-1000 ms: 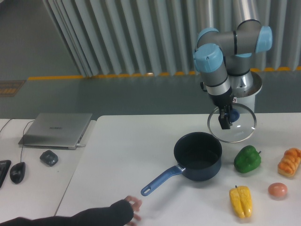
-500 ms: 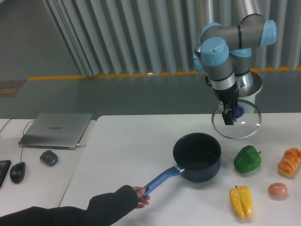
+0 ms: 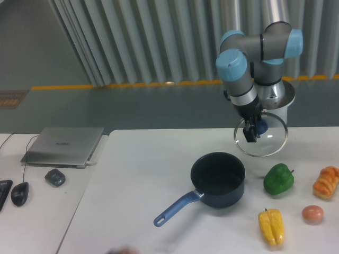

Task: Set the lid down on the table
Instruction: 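Swing the held lid sideways and lower it toward the table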

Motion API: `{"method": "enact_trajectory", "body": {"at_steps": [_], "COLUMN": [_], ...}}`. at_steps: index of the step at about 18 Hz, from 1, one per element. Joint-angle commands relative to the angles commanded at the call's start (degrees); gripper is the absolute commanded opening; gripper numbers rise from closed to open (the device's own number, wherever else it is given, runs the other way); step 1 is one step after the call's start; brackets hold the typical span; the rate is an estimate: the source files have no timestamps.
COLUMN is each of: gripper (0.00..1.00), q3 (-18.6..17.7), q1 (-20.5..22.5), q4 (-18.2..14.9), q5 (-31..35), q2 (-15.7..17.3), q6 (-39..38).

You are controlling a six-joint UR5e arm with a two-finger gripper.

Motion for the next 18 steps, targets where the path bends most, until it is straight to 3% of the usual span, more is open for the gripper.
{"method": "enact_trajectory", "body": {"at_steps": [18], "gripper": [0.45], "q3": [-1.14], "q1": [-4.40], "q4": [5.53], "q5": [8.35], "q2": [-4.75], "q6": [-6.07]}}
